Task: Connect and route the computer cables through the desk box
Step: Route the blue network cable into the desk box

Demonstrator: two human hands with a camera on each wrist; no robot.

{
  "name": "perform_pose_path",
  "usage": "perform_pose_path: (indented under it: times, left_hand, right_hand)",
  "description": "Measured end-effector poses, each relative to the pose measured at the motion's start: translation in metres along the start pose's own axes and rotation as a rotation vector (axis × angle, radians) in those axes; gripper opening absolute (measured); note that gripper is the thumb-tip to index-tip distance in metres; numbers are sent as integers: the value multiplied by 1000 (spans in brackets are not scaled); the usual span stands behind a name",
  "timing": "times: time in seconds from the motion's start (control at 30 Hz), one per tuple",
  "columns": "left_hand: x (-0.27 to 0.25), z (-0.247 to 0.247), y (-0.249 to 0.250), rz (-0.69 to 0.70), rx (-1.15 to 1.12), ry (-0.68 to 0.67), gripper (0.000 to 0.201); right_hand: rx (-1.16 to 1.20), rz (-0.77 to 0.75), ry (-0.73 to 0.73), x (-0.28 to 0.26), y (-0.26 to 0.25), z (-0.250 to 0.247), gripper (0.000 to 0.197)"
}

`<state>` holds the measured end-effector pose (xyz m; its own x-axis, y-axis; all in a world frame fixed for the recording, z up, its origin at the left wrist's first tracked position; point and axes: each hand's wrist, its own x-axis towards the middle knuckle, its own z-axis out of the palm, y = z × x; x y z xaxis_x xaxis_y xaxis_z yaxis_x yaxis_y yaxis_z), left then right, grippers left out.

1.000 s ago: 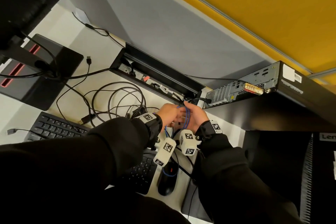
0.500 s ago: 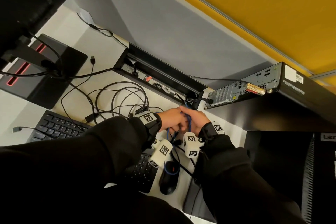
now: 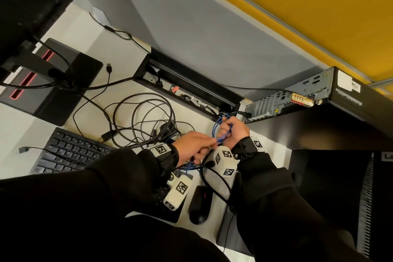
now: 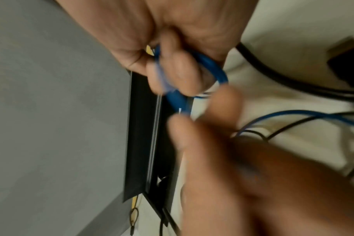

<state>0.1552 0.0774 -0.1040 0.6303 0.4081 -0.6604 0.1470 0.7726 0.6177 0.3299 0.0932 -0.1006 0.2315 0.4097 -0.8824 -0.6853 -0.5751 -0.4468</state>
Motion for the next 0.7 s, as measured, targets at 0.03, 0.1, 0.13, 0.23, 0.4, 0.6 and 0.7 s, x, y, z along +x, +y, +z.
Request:
perform_pose_path:
  times: [0.03, 0.1, 0.13, 0.23, 0.4, 0.6, 0.7]
  left_hand:
    - [-3, 3, -2, -61, 32, -46, 27]
    - [-10, 8, -5, -177, 142, -98, 38]
    - [-11, 8, -6, -232, 180, -98, 45]
    - [-19, -1, -7, -348, 151, -141, 54]
    - [-31, -32, 28, -53, -170, -255, 33]
    - [-29, -39, 134, 185, -22, -134, 21]
    - [-22, -33, 151, 259, 164, -128, 11]
  right_hand:
    - [18, -11, 12, 1, -1, 1, 27]
    - [106, 20, -23, 4, -7, 2, 30]
    - [148, 54, -67, 6, -11, 1, 31]
    - [69, 105, -217, 7, -23, -7, 30]
    - [-157, 108, -291, 6, -29, -24, 28]
    - [-124, 110, -330, 5, -34, -21, 24]
    - [-92, 90, -320, 9, -38, -17, 32]
